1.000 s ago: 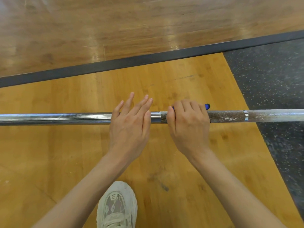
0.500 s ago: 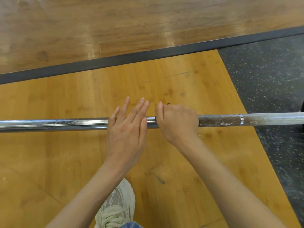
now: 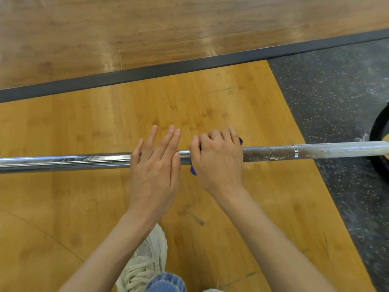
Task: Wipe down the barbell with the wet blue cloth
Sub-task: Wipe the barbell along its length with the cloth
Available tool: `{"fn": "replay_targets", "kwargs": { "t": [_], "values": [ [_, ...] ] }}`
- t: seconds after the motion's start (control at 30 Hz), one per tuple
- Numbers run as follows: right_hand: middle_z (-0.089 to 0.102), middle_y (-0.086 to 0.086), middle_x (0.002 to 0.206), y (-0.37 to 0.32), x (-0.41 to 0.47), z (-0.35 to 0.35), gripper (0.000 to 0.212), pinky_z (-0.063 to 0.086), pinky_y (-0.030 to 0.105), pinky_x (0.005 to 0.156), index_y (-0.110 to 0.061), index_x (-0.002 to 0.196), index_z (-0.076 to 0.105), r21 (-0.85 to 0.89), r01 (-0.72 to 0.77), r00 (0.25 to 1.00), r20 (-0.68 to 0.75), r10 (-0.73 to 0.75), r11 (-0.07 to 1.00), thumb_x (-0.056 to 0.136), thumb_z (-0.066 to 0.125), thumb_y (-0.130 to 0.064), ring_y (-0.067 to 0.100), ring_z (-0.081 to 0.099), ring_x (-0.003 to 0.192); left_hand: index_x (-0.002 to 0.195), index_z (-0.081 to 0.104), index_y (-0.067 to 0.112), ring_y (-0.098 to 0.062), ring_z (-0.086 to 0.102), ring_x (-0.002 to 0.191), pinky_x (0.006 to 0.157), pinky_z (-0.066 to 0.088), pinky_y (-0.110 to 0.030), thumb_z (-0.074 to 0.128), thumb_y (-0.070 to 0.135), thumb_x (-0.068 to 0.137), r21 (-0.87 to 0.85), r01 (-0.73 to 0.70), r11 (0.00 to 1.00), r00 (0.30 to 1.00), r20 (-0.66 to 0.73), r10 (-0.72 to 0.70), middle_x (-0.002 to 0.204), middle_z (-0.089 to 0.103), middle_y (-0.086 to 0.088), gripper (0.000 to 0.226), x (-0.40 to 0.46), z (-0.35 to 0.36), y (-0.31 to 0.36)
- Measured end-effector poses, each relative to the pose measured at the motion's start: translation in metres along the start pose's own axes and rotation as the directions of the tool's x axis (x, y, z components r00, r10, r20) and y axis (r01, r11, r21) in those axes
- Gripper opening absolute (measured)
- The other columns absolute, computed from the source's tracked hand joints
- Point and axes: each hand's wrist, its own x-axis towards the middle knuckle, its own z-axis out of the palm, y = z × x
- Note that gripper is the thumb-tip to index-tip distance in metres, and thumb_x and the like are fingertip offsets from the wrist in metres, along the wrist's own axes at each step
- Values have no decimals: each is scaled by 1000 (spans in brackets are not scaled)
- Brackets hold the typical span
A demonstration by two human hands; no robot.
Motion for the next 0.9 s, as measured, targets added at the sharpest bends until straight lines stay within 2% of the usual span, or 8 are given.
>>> {"fn": "replay_targets", "kwargs": {
  "t": [0.1, 0.2, 0.27, 0.33, 0.43, 0.63, 0.77, 0.9],
  "values": [
    [58, 2, 68, 6, -17, -1, 41, 49, 45, 85, -15, 75, 61, -2, 52, 999, 8, -52, 999, 105, 35, -27, 25, 46, 67, 147, 52, 14, -26, 28, 153, 122, 14, -43, 25, 32, 108, 18, -4, 1000, 999, 38, 3, 154, 49, 0, 51, 3, -3, 0],
    [65, 0, 102, 11, -46, -9, 40, 39, 45, 110, -14, 114, 68, 8, 112, 992, 55, -112, 994, 110, 31, -30, 23, 59, 102, 136, 64, 11, -28, 35, 149, 119, 18, -43, 26, 31, 107, 77, -21, 997, 999, 39, 18, 146, 57, -2, 51, 14, -1, 2],
    [63, 1, 84, 2, -36, -11, 38, 46, 40, 93, -15, 89, 66, -6, 86, 996, 20, -85, 996, 108, 35, -26, 22, 59, 84, 130, 69, 11, -29, 40, 146, 116, 23, -43, 26, 29, 107, 103, -21, 994, 999, 30, 18, 141, 62, -1, 51, 17, 2, 4],
    [51, 2, 64, -9, 3, -17, 41, 37, 36, 66, -17, 63, 45, -75, -18, 970, 240, 36, 997, 102, 37, -25, 26, 51, 66, 130, 68, 12, -28, 41, 146, 116, 25, -42, 26, 28, 108, 100, -26, 995, 999, 45, 22, 140, 62, 0, 51, 15, 3, 4],
    [44, 2, 68, -4, 41, -19, 44, 32, 34, 69, -16, 65, 41, -76, -155, 698, 697, 163, 985, 105, 31, -32, 28, 49, 76, 132, 68, 12, -26, 41, 146, 116, 27, -42, 25, 28, 108, 102, -31, 994, 999, 26, 28, 140, 62, 2, 51, 13, 3, 3],
    [37, -2, 54, -3, -19, -10, 44, 28, 35, 59, -20, 64, 34, -49, 74, 990, 127, -67, 996, 108, 29, -26, 20, 29, 54, 132, 67, 12, -25, 38, 147, 117, 26, -42, 25, 29, 109, 80, -2, 997, 1000, 25, 0, 141, 61, 1, 51, 9, 1, 5],
    [52, 0, 68, -4, 14, -16, 56, 35, 36, 79, -15, 70, 46, -46, -35, 854, 518, 54, 998, 108, 21, -47, 25, 46, 69, 133, 67, 13, -24, 38, 148, 118, 25, -41, 23, 29, 108, 68, -6, 998, 1000, 30, 4, 141, 61, 3, 53, 7, 1, 5],
    [66, -3, 74, 7, -5, -18, 71, 20, 39, 116, -16, 76, 62, -23, -53, 961, 272, 57, 998, 98, 16, -66, 22, 57, 83, 132, 67, 14, -24, 36, 149, 118, 25, -42, 24, 29, 108, 60, -1, 998, 999, 34, -1, 142, 60, 4, 52, 5, 1, 5]
  ]
}}
